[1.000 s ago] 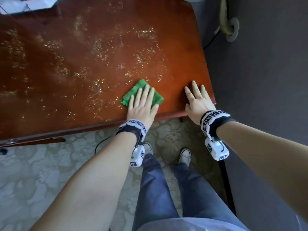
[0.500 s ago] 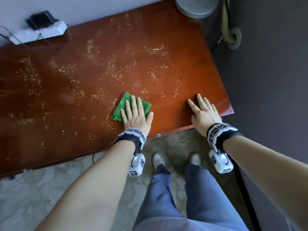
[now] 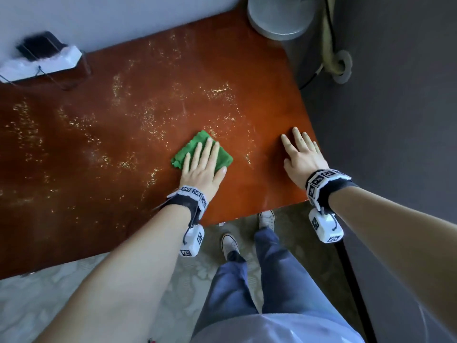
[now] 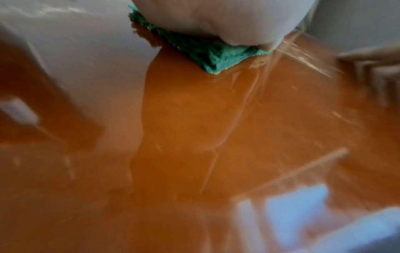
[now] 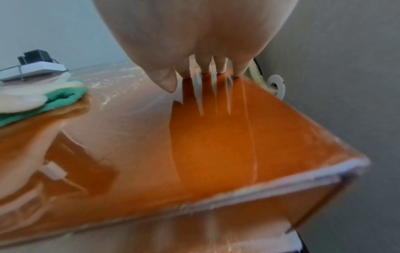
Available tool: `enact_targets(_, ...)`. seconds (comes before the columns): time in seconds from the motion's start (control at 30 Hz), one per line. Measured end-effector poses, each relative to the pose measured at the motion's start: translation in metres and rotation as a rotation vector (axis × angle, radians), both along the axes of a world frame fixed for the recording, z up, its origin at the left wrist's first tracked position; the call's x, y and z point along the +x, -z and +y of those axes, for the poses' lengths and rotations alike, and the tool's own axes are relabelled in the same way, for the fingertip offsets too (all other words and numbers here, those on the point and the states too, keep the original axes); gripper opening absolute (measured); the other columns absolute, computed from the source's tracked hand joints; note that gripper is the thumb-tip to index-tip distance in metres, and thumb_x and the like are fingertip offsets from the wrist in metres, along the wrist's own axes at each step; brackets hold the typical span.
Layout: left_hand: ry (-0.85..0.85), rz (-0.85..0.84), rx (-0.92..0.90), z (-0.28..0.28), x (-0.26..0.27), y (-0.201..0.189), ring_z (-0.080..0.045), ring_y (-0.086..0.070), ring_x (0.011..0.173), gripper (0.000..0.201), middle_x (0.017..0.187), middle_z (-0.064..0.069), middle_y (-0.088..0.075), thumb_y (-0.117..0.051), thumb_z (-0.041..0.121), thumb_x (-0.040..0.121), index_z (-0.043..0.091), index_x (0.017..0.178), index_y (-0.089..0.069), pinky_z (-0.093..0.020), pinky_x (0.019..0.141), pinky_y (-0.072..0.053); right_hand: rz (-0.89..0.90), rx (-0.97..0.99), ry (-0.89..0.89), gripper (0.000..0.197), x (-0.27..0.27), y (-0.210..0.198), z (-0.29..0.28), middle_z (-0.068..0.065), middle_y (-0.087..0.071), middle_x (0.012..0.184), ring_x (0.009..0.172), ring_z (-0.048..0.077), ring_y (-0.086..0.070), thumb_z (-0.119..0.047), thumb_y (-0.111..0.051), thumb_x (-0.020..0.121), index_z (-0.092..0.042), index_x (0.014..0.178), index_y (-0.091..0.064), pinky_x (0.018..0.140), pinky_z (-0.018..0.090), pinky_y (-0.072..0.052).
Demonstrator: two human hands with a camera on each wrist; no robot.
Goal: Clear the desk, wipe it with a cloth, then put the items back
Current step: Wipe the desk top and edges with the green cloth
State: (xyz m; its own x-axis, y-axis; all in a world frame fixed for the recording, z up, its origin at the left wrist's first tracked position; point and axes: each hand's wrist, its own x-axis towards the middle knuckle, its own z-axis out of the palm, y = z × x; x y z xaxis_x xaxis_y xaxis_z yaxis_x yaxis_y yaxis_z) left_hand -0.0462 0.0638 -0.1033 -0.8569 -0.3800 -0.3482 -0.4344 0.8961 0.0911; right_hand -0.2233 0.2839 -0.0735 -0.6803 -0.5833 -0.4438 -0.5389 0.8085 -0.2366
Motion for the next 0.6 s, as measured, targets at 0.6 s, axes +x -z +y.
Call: enact_targets(0.6, 0.028, 0.010, 0.107, 0.030, -0.072, -0.001, -0.012, 0.014, 0.151, 0.064, 0.164, 0.012, 0.018, -0.009, 0.056, 0.101, 0.032, 0.157, 0.011, -0.045, 0.123, 0.000, -0.011, -0.046, -0.150, 0.067, -0.063, 0.009, -0.052, 0.006, 0.014, 0.164, 0.151, 0.028, 0.010, -0.025, -0.038, 0.101, -0.024, 0.158, -0.004, 0.124, 0.043, 0.000)
